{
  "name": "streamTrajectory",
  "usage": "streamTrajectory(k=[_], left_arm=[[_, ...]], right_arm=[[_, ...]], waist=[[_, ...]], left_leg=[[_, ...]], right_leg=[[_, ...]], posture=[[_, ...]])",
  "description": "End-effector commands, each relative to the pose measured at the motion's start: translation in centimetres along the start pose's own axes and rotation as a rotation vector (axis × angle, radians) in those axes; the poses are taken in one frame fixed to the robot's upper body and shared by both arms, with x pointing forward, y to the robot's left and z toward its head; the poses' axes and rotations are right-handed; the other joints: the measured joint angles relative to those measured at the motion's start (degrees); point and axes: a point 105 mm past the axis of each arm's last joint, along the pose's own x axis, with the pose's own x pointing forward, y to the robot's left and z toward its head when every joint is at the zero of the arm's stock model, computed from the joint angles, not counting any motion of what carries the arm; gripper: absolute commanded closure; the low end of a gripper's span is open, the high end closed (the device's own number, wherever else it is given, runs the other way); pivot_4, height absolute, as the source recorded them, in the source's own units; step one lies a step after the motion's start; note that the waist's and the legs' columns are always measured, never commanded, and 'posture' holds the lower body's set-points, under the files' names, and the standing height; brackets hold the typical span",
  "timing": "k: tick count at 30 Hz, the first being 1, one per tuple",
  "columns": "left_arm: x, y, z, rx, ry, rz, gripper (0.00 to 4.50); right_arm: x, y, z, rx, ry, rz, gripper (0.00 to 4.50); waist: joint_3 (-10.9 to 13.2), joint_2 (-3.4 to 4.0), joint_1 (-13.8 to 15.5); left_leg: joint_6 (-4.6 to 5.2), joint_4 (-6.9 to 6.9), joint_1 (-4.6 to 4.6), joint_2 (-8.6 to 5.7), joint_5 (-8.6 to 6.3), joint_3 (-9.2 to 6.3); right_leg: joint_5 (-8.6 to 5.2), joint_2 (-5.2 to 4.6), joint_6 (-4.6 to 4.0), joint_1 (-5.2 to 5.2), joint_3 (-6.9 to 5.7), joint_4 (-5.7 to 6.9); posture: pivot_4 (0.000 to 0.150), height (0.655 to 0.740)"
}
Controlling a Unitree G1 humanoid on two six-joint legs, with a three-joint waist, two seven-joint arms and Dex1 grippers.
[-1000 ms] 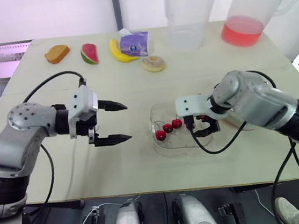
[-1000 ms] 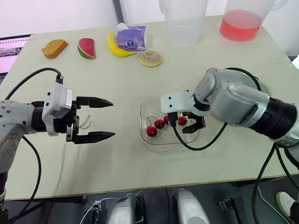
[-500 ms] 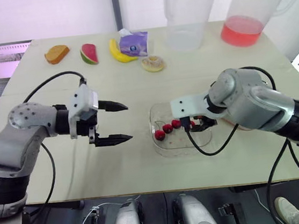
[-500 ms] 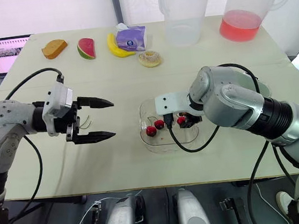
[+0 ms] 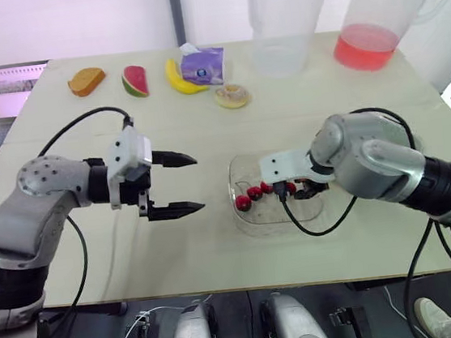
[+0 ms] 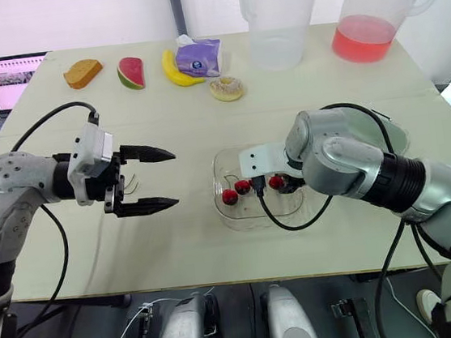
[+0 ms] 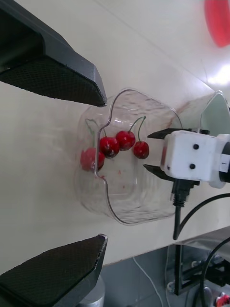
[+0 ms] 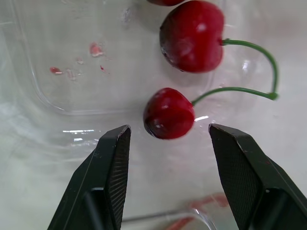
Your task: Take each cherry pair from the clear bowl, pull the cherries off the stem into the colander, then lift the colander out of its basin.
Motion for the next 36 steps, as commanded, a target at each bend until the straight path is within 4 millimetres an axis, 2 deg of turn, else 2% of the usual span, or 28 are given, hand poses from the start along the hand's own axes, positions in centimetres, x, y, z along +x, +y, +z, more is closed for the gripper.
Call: streamTrajectory(k=[1, 7, 10, 12, 14, 21, 28, 33, 36], left_arm=[[-0.4, -0.1, 1.0, 0.040, -0.011, 0.013, 0.00], [-0.5, 0.0, 1.0, 0.038, -0.009, 0.020, 0.00], [-0.5, 0.0, 1.0, 0.038, -0.006, 0.021, 0.00], [-0.5, 0.1, 1.0, 0.037, -0.007, 0.020, 0.00], [-0.5, 0.1, 1.0, 0.037, -0.006, 0.019, 0.00], [-0.4, 0.4, 1.0, 0.041, -0.004, 0.020, 0.00], [0.0, 1.0, 1.7, 0.048, -0.031, 0.024, 0.00], [0.8, 1.8, 3.0, 0.020, -0.097, 0.028, 0.00], [1.5, 2.4, 3.6, -0.008, -0.137, 0.030, 0.00]], right_arm=[[0.0, -0.3, 0.2, -0.023, 0.003, -0.025, 1.76], [0.6, -0.3, 0.2, -0.026, 0.008, -0.015, 1.76], [0.7, -0.3, 0.1, -0.028, 0.011, -0.014, 2.63], [0.6, -0.4, 0.3, -0.028, 0.002, -0.021, 3.53], [0.3, -0.7, 0.5, -0.030, -0.005, -0.033, 4.00], [-1.9, -1.2, 1.6, -0.033, -0.055, -0.083, 4.06], [-5.3, -0.1, 2.1, 0.007, -0.165, -0.121, 4.06], [-7.4, -1.1, 2.2, -0.034, -0.272, -0.359, 4.06], [-7.9, -0.6, 2.2, -0.170, -0.315, -0.442, 4.06]], waist=[[0.00, 0.00, -0.02], [0.00, 0.00, -0.01], [0.00, 0.00, -0.02], [0.00, 0.00, -0.02], [0.00, 0.00, -0.02], [0.00, 0.00, -0.01], [0.00, 0.00, 0.15], [-0.01, -0.02, 0.12], [-0.01, -0.02, 0.16]], left_leg=[[0.00, 0.00, 0.00, 0.00, 0.00, 0.00], [0.00, 0.01, 0.00, 0.00, 0.00, 0.00], [-0.01, 0.01, 0.00, 0.00, 0.00, -0.01], [-0.01, 0.01, 0.00, 0.00, 0.00, -0.01], [-0.01, 0.01, 0.01, 0.00, 0.01, -0.01], [-0.01, 0.01, 0.01, 0.00, 0.01, -0.01], [-0.01, 0.01, 0.00, -0.02, 0.00, -0.01], [-0.01, 0.03, 0.01, -0.02, 0.00, -0.05], [-0.01, 0.05, 0.00, -0.05, 0.01, -0.06]], right_leg=[[0.00, 0.01, 0.00, 0.00, 0.00, 0.01], [0.00, 0.01, 0.00, 0.00, 0.00, 0.01], [0.00, 0.02, 0.00, 0.00, -0.01, 0.02], [0.00, 0.02, 0.00, 0.00, -0.01, 0.02], [0.00, 0.02, 0.00, 0.00, -0.01, 0.02], [0.00, 0.02, 0.00, 0.00, -0.01, 0.03], [0.00, 0.00, 0.00, 0.00, -0.02, 0.03], [0.00, 0.00, 0.00, 0.06, -0.04, 0.03], [0.00, 0.04, 0.01, 0.06, -0.03, 0.04]], posture=[[0.150, 0.7400], [0.150, 0.7400], [0.150, 0.7400], [0.150, 0.7400], [0.150, 0.7400], [0.150, 0.7400], [0.150, 0.7400], [0.150, 0.7400], [0.150, 0.7400]])
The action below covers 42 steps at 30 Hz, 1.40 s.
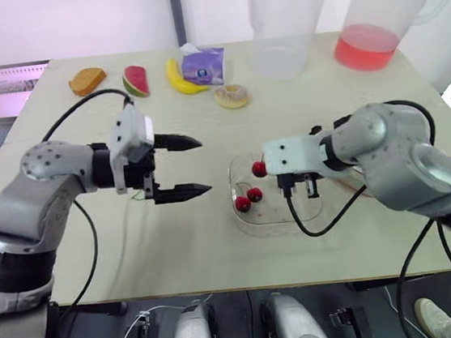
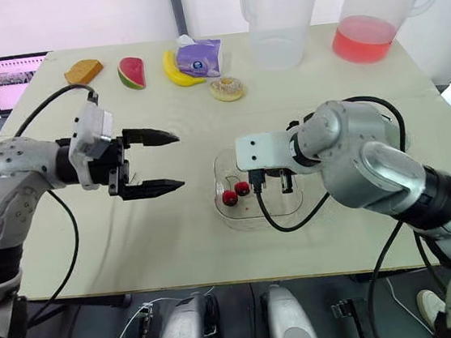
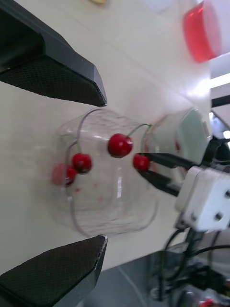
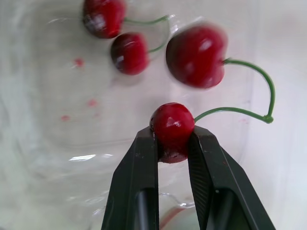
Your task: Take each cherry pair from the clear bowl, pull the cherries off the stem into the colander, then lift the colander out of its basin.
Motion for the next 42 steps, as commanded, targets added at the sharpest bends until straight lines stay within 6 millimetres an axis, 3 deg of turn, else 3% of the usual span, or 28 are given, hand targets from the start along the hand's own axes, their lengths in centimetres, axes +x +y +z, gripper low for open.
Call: streamTrajectory(k=[1, 5, 10, 14, 19, 29, 42], left_arm=[[0.6, 0.7, 1.2, -0.009, -0.044, 0.006, 0.00], [2.0, 1.5, 1.4, -0.031, -0.068, -0.010, 0.00], [4.2, 2.7, 1.2, -0.021, -0.065, -0.017, 0.00], [7.0, 3.6, 1.4, -0.109, -0.078, -0.016, 0.00], [8.8, 3.7, 1.8, -0.157, -0.063, 0.006, 0.00], [9.9, 3.8, 1.6, -0.372, 0.060, 0.079, 0.00], [10.7, 3.8, 1.9, -0.471, 0.063, 0.077, 0.00]], right_arm=[[-1.9, -1.0, 0.9, -0.183, -0.080, -0.164, 4.06], [-2.1, -0.7, -0.2, -0.300, -0.091, -0.270, 4.06], [-2.1, -0.2, 0.1, -0.409, -0.136, -0.315, 4.06], [-1.9, -0.4, 0.6, -0.528, -0.137, -0.357, 4.06], [-1.7, -1.0, 0.3, -0.587, -0.096, -0.388, 4.06], [-1.3, -0.9, -0.2, -0.600, -0.080, -0.368, 4.06], [-1.1, -0.4, 0.0, -0.606, -0.089, -0.346, 4.06]], waist=[[0.00, 0.00, -0.02], [0.00, 0.00, -0.02], [0.00, 0.00, -0.18], [0.00, 0.00, -0.03], [0.00, 0.00, -0.10], [0.00, 0.00, -0.06], [0.00, 0.00, 0.01]], left_leg=[[0.00, -0.01, 0.00, -0.02, 0.00, 0.00], [-0.02, 0.01, 0.01, -0.02, 0.01, 0.00], [-0.19, 0.01, 0.02, -0.02, 0.12, 0.00], [-0.33, 0.01, 0.03, 0.01, 0.20, -0.02], [-0.35, 0.02, 0.03, -0.03, 0.21, 0.01], [-0.49, 0.01, 0.04, -0.01, 0.29, -0.02], [-0.53, 0.01, 0.05, -0.02, 0.32, -0.04]], right_leg=[[0.00, 0.01, 0.01, 0.00, 0.00, -0.01], [0.00, 0.02, 0.01, 0.03, 0.00, -0.01], [0.00, 0.07, 0.01, 0.03, 0.02, 0.00], [0.00, 0.12, 0.01, 0.02, 0.03, 0.01], [0.00, 0.09, 0.02, 0.04, 0.08, -0.01], [0.00, 0.10, 0.02, 0.04, 0.08, 0.03], [0.00, 0.08, 0.02, 0.06, 0.06, 0.04]], posture=[[0.150, 0.7400], [0.150, 0.7400], [0.150, 0.7400], [0.150, 0.7400], [0.150, 0.7400], [0.150, 0.7400], [0.150, 0.7400]])
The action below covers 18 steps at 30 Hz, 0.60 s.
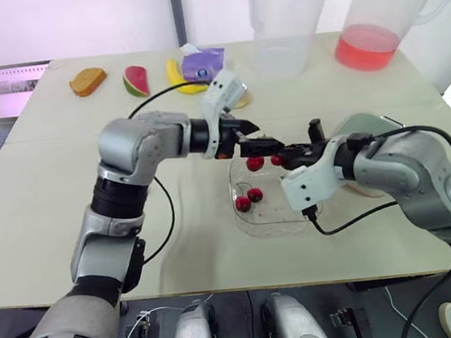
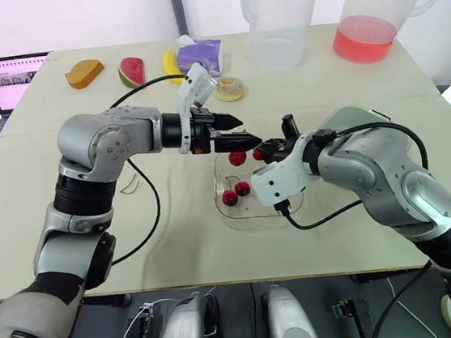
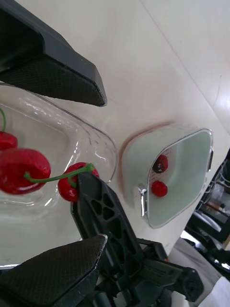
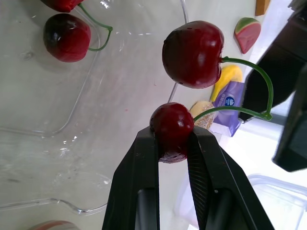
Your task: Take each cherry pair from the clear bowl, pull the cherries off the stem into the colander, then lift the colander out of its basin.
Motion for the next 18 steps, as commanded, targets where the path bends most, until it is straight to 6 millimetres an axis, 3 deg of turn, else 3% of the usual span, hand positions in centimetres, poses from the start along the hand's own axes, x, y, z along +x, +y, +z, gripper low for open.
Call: streamTrajectory(k=[1, 4, 7, 14, 18], left_arm=[[-0.38, -0.33, 1.62, 0.010, -0.037, 0.002, 0.00], [-0.40, -0.36, 1.48, 0.001, -0.029, 0.000, 0.00], [-0.31, -0.34, 1.52, -0.013, -0.033, -0.002, 0.87], [-0.16, -0.44, 1.40, -0.016, -0.025, -0.008, 4.46], [-0.23, -0.55, 1.34, -0.018, -0.022, -0.017, 4.46]], right_arm=[[-0.60, -0.90, 0.15, -0.030, 0.009, -0.041, 4.06], [-0.58, -0.94, 0.21, -0.032, 0.008, -0.042, 4.06], [-0.52, -0.94, 0.25, -0.033, 0.007, -0.041, 4.07], [-0.42, -0.96, 0.33, -0.033, 0.003, -0.039, 4.07], [-0.48, -0.97, 0.26, -0.031, 0.007, -0.038, 4.07]], waist=[[0.00, 0.00, -0.05], [0.00, 0.00, -0.07], [0.00, 0.00, -0.03], [0.00, 0.00, -0.01], [0.00, 0.00, -0.02]], left_leg=[[0.00, 0.00, 0.00, 0.00, 0.00, 0.00], [-0.02, 0.00, 0.00, 0.01, 0.01, -0.01], [-0.02, 0.00, 0.00, 0.00, 0.01, -0.01], [-0.02, 0.00, 0.00, -0.01, 0.01, -0.01], [-0.03, 0.00, 0.00, -0.01, 0.01, -0.01]], right_leg=[[0.00, 0.00, 0.00, 0.00, 0.00, 0.00], [0.00, 0.00, 0.00, 0.00, 0.00, 0.01], [0.00, 0.00, 0.00, 0.00, 0.00, 0.00], [0.00, 0.00, 0.00, 0.01, 0.00, 0.01], [0.00, 0.00, 0.00, 0.01, 0.00, 0.01]], posture=[[0.150, 0.7400], [0.150, 0.7400], [0.150, 0.7400], [0.150, 0.7400], [0.150, 0.7400]])
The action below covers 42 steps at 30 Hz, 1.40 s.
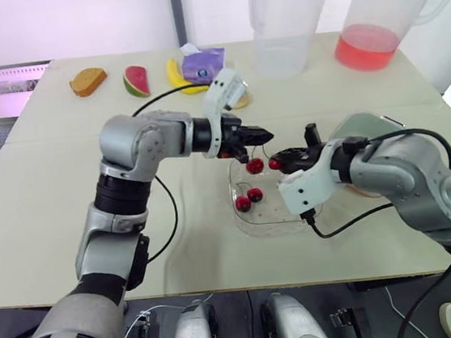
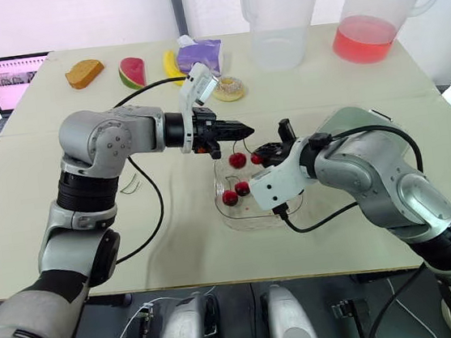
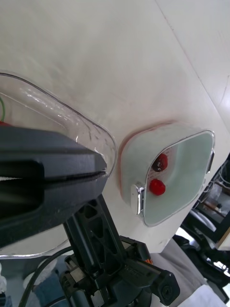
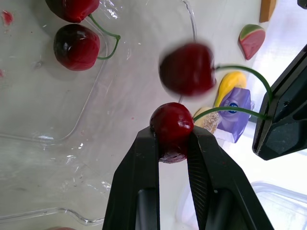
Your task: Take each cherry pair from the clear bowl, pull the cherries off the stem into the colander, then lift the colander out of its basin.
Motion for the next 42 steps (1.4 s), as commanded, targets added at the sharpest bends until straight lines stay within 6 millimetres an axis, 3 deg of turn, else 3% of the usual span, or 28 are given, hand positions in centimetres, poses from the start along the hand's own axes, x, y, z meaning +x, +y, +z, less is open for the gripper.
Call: streamTrajectory(k=[1, 16, 19, 22, 24, 25, 27, 30, 34, 38, 42], left_arm=[[-0.4, -0.6, 1.1, 0.032, -0.025, -0.019, 4.46], [-0.5, -0.7, 1.4, 0.042, -0.038, -0.031, 4.46], [-0.5, -0.7, 1.4, 0.044, -0.041, -0.036, 4.50], [-0.6, -0.7, 1.5, 0.050, -0.045, -0.036, 4.50], [-0.9, -0.5, 1.9, 0.082, -0.062, -0.030, 4.50], [-1.1, -0.6, 2.2, 0.098, -0.075, -0.033, 4.50], [-1.5, -0.6, 2.6, 0.126, -0.091, -0.042, 4.50], [-2.5, -0.7, 2.8, 0.274, -0.105, -0.051, 4.50], [-4.6, -1.7, 2.8, 0.461, -0.154, -0.157, 4.50], [-6.0, -2.0, 2.7, 0.488, -0.177, -0.217, 4.50], [-6.4, -2.0, 2.8, 0.492, -0.186, -0.218, 4.50]], right_arm=[[-0.8, -1.2, -0.2, -0.016, 0.020, -0.050, 4.07], [-0.9, -1.1, -0.1, 0.093, 0.011, -0.071, 4.07], [-0.9, -1.4, 0.0, 0.134, 0.006, -0.090, 2.85], [-1.0, -1.4, -0.2, 0.193, 0.013, -0.089, 1.36], [-1.2, -1.3, -0.5, 0.294, 0.003, -0.088, 0.35], [-1.4, -1.2, -0.7, 0.360, -0.001, -0.079, 0.07], [-1.7, -0.8, -0.9, 0.464, -0.015, -0.053, 0.07], [-2.6, -1.2, -0.4, 0.765, -0.127, -0.022, 0.07], [-3.5, -3.5, 0.6, 1.140, -0.320, 0.013, 0.07], [-3.6, -5.2, 0.8, 1.264, -0.397, 0.048, 0.07], [-3.1, -5.0, 1.1, 1.292, -0.402, 0.111, 0.07]], waist=[[0.00, 0.00, 0.00], [0.00, 0.00, 0.01], [0.00, 0.00, 0.01], [0.00, 0.00, 0.01], [0.00, 0.00, 0.02], [0.00, 0.00, 0.02], [0.00, 0.00, 0.03], [0.00, 0.00, -0.02], [0.00, 0.09, -0.40], [0.00, 0.08, 0.13], [0.00, 0.08, 0.22]], left_leg=[[0.00, 0.00, 0.00, 0.00, 0.00, 0.00], [0.00, 0.00, 0.00, 0.00, 0.00, 0.00], [0.00, 0.00, 0.00, 0.00, 0.00, 0.00], [-0.01, 0.00, 0.00, 0.00, 0.00, 0.00], [-0.01, 0.00, 0.00, 0.00, 0.00, -0.01], [-0.01, 0.00, 0.00, 0.00, 0.00, -0.01], [-0.01, 0.00, 0.00, 0.00, 0.01, -0.01], [-0.01, -0.01, 0.00, 0.00, 0.01, -0.02], [-0.06, -0.05, 0.05, 0.05, 0.04, -0.01], [-0.06, -0.06, 0.04, 0.05, 0.03, -0.05], [0.46, -0.02, -0.03, -0.07, -0.27, -0.03]], right_leg=[[0.00, 0.00, 0.00, 0.00, 0.00, 0.00], [0.00, 0.00, 0.00, 0.00, 0.00, 0.00], [0.00, 0.01, 0.00, 0.00, 0.00, 0.00], [0.00, 0.01, 0.00, 0.00, -0.01, 0.01], [0.00, 0.01, 0.00, 0.00, -0.01, 0.01], [0.00, 0.01, 0.00, 0.00, -0.01, 0.01], [0.00, 0.01, 0.00, 0.01, -0.01, 0.01], [0.00, 0.01, 0.00, 0.02, -0.03, 0.01], [0.01, -0.03, -0.02, 0.00, -0.01, 0.06], [0.00, -0.05, -0.04, 0.01, -0.05, 0.05], [0.01, -0.09, -0.03, 0.03, -0.05, 0.00]], posture=[[0.150, 0.7400], [0.150, 0.7400], [0.150, 0.7400], [0.150, 0.7400], [0.150, 0.7400], [0.150, 0.7400], [0.150, 0.7400], [0.150, 0.7400], [0.150, 0.7400], [0.150, 0.7400], [0.150, 0.7400]])
